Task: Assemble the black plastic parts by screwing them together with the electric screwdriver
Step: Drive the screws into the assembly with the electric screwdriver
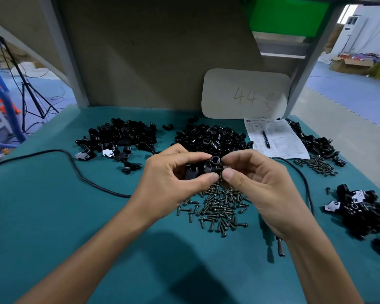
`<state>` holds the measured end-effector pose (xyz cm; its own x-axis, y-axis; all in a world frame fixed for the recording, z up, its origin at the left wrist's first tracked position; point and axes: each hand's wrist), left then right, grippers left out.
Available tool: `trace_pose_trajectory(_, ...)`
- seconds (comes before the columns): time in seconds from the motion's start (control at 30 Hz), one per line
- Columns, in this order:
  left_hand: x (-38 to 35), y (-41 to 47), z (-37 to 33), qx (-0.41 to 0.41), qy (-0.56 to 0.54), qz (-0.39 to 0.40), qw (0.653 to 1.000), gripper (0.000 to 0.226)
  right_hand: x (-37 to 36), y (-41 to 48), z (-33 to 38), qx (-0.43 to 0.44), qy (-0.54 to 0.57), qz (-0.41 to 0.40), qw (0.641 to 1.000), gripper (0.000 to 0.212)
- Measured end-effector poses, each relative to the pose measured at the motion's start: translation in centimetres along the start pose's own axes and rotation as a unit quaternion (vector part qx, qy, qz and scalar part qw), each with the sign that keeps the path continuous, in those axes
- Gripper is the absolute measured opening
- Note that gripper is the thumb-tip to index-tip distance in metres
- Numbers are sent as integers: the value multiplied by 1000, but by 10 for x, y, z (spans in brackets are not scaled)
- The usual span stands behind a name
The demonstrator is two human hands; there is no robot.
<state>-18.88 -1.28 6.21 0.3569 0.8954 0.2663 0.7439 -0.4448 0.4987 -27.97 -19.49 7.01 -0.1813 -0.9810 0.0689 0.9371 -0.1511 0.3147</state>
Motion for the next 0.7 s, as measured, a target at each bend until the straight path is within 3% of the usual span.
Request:
trace_pose_trajectory(0.4, 0, 0, -3, -101, 71, -9, 992, 36, 3, 5, 5, 14, -141, 31, 989, 31)
trace_pose_trajectory(0.5, 0, 2, -2, -95, 67, -10, 993, 35, 2, 5, 3, 27, -196, 28, 980, 43)
trace_pose_trajectory(0.7, -2, 1, 0, -66, 22, -8, 998, 34, 11, 6, 7, -3, -205, 85, 975, 31)
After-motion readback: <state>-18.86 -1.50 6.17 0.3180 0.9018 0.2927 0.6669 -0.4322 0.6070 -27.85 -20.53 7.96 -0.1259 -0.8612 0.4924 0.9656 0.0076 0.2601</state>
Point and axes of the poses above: each hand's wrist, its own y-axis towards the middle knuckle, its own x-axis out of the back of the hand, z = x × y
